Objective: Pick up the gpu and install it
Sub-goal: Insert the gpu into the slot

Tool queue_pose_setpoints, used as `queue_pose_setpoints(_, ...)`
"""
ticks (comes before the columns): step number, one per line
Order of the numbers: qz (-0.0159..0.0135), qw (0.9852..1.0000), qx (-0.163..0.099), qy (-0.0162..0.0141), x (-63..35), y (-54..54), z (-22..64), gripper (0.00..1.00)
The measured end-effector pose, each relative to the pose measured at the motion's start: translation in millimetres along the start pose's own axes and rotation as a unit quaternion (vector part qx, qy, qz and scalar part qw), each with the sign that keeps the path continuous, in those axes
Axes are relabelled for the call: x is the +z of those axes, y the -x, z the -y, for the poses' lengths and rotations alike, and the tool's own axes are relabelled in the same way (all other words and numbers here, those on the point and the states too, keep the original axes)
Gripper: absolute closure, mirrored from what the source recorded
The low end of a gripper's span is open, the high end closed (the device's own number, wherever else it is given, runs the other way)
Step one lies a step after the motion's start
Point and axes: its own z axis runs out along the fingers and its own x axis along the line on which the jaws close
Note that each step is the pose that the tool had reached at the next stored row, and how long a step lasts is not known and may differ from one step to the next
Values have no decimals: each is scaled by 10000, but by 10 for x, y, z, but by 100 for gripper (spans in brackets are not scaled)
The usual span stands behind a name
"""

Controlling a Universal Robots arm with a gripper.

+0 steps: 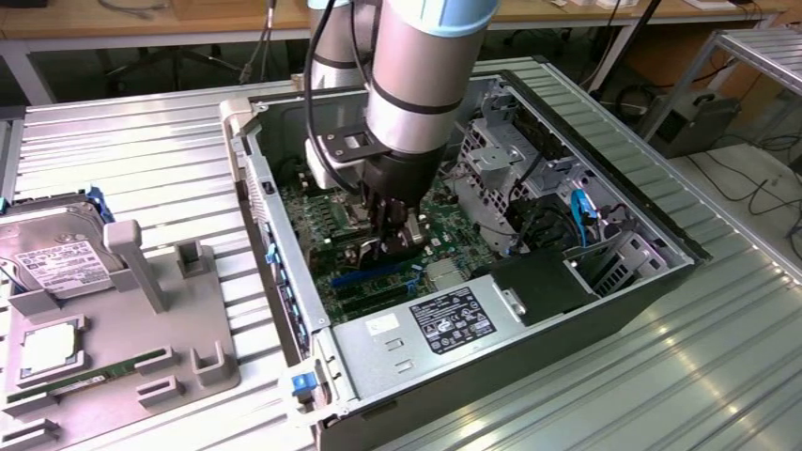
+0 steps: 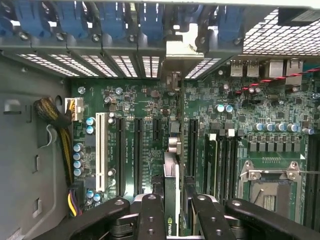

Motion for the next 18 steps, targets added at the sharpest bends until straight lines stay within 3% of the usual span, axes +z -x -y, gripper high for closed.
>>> queue_pose_setpoints(18, -1, 10000, 0, 0, 30, 0, -43, 74)
